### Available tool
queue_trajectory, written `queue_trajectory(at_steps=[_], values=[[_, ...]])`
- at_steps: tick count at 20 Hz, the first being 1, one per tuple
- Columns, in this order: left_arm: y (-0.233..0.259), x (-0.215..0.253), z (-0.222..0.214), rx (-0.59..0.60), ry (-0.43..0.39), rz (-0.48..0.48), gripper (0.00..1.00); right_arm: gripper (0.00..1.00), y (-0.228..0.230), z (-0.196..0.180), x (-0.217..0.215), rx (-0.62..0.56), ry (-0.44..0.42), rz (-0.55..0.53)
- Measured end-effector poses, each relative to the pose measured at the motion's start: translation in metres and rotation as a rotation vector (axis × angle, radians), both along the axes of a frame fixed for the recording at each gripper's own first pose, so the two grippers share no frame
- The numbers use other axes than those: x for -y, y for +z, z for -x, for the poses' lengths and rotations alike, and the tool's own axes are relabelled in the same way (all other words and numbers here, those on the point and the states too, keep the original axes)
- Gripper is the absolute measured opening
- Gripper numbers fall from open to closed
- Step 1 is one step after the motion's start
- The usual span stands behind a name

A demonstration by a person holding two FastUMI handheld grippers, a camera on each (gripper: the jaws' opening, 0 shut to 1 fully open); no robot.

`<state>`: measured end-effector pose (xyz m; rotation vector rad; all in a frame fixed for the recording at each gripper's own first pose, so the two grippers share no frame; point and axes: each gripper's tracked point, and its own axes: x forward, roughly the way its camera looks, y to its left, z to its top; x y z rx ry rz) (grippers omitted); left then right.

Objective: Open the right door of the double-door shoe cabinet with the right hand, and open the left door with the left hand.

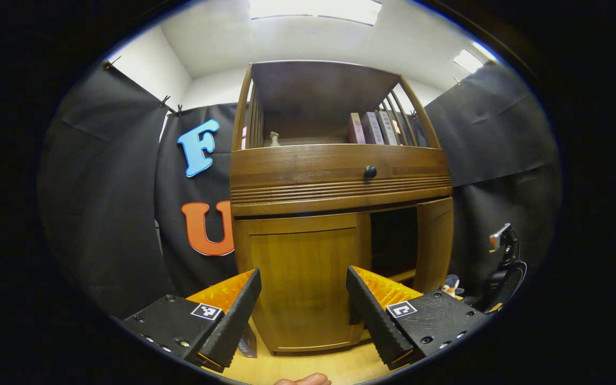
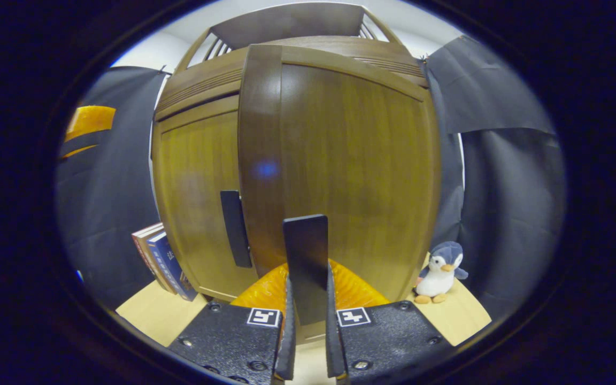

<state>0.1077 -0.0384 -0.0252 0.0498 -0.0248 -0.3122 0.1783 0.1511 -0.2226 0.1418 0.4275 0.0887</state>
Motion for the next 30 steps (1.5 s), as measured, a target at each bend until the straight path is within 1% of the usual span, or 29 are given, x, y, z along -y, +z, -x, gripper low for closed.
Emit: queue_trajectory(at_steps=[2, 3, 5, 6, 10, 12, 18, 22, 25, 29, 30], values=[[-0.007, 0.006, 0.002, -0.012, -0.015, -0.002, 0.96, 0.26, 0.002, -0.003, 0.001, 0.002, -0.009, 0.006], [-0.008, 0.009, 0.003, -0.018, -0.019, -0.003, 1.00, 0.26, 0.004, -0.004, 0.001, 0.001, -0.011, 0.006], [-0.009, 0.017, 0.003, -0.025, -0.032, 0.000, 1.00, 0.25, 0.006, 0.000, 0.002, -0.003, -0.019, 0.002], [-0.010, 0.023, 0.004, -0.028, -0.047, 0.001, 0.96, 0.26, 0.008, 0.001, 0.003, -0.006, -0.025, -0.004], [-0.011, 0.040, 0.007, -0.032, -0.074, -0.003, 0.95, 0.25, 0.011, 0.001, 0.005, -0.010, -0.037, 0.000], [-0.008, 0.046, 0.007, -0.023, -0.074, -0.002, 0.95, 0.25, 0.012, 0.003, 0.009, -0.007, -0.049, 0.003], [-0.009, 0.061, 0.007, -0.022, -0.062, 0.005, 0.95, 0.21, 0.011, 0.008, 0.018, 0.001, -0.095, -0.023], [-0.008, 0.071, 0.009, -0.017, -0.061, -0.002, 0.95, 0.16, 0.011, 0.011, 0.034, -0.001, -0.138, 0.007], [-0.008, 0.080, 0.011, -0.014, -0.071, 0.014, 0.95, 0.13, 0.010, 0.013, 0.043, -0.009, -0.167, 0.020], [-0.009, 0.088, 0.014, -0.018, -0.069, 0.018, 0.95, 0.12, 0.010, 0.015, 0.055, -0.011, -0.202, 0.030], [-0.010, 0.090, 0.014, -0.018, -0.069, 0.021, 0.95, 0.11, 0.010, 0.015, 0.056, -0.015, -0.208, 0.027]])
